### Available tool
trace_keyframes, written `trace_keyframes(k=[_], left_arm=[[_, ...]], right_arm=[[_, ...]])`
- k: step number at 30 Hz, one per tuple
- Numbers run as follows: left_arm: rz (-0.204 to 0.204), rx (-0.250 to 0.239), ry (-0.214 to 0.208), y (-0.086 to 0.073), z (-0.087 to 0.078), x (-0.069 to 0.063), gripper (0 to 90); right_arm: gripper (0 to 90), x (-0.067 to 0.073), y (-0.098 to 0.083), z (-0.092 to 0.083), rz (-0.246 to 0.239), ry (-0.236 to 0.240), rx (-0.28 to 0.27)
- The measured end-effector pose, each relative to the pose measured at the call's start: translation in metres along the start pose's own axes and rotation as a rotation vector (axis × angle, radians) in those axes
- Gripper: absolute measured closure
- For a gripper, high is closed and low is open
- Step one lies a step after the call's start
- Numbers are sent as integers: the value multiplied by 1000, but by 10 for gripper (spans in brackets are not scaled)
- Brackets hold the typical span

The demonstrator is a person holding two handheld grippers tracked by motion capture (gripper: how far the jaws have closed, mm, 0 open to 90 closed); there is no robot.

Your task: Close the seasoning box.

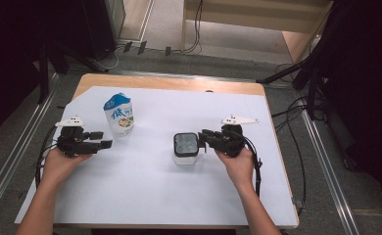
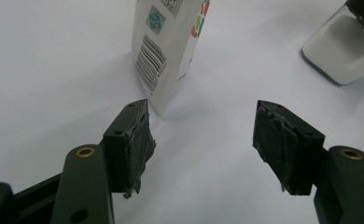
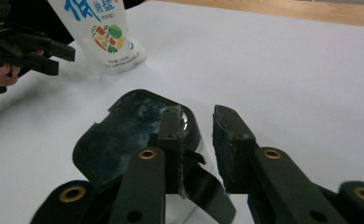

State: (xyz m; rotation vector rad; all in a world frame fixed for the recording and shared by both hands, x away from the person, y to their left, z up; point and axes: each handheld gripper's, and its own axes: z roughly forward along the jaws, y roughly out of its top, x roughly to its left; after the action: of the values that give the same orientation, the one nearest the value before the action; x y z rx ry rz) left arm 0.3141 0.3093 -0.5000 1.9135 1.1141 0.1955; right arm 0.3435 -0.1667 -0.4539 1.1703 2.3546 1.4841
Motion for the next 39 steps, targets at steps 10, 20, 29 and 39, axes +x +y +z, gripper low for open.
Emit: trace_keyframes(k=[10, 20, 29, 39], left_arm=[[-1, 9, -3, 0, 1, 0, 369], [-2, 13, -7, 0, 3, -1, 365], [1, 16, -7, 0, 3, -1, 363], [5, 23, -4, 0, 4, -1, 357]], right_arm=[[599, -21, -7, -18, -1, -72, -32], [562, -41, -18, -28, -1, -143, -53], [541, -53, -30, -32, 19, -181, -51], [510, -64, -37, -32, 19, -214, -43]])
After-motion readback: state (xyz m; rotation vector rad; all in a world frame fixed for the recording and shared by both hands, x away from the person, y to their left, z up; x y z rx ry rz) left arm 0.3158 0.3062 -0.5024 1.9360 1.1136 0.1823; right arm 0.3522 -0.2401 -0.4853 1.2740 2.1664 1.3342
